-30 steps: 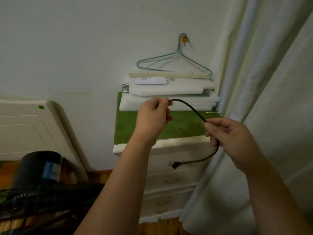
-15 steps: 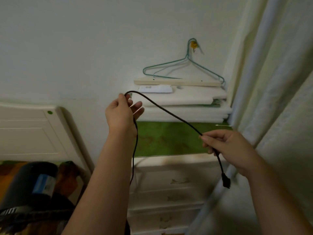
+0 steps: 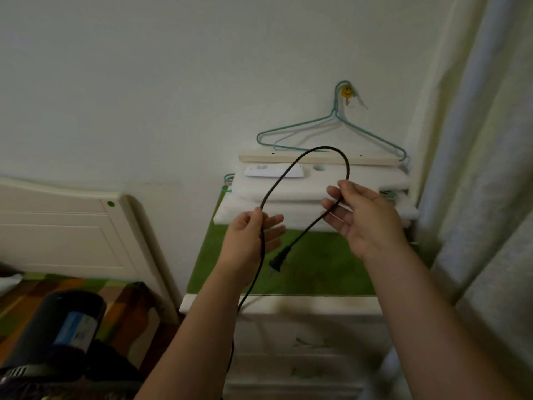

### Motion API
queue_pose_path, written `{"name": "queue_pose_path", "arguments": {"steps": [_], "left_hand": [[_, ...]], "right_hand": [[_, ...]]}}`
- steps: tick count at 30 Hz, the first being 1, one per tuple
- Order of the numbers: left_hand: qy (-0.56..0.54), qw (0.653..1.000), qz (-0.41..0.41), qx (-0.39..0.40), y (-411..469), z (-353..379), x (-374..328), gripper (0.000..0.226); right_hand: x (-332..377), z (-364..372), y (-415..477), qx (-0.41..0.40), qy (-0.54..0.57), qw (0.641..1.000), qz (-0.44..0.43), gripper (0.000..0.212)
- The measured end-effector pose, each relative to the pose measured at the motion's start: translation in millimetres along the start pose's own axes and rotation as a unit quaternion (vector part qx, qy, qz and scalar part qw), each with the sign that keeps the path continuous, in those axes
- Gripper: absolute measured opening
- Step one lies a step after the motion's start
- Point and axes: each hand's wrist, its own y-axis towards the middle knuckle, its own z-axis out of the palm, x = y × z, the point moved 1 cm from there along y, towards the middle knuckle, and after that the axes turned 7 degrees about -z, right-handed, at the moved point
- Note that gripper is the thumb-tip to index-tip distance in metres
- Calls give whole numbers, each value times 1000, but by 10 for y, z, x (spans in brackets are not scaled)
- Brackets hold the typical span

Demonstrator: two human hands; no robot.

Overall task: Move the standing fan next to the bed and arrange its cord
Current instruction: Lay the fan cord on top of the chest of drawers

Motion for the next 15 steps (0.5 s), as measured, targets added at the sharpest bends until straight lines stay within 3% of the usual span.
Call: {"name": "queue_pose_path", "arguments": {"steps": [7, 12, 15], "left_hand": [[61, 988, -120, 70, 4, -86, 190, 24], [214, 971, -77, 68, 53, -213, 231, 44], [299, 953, -41, 37, 96, -250, 239, 37]], "right_hand": [[-272, -60, 194, -49, 4, 998, 27, 5], [-467, -297, 291, -75, -1, 995, 67, 5], [-584, -461, 312, -65, -24, 993, 101, 9]]}}
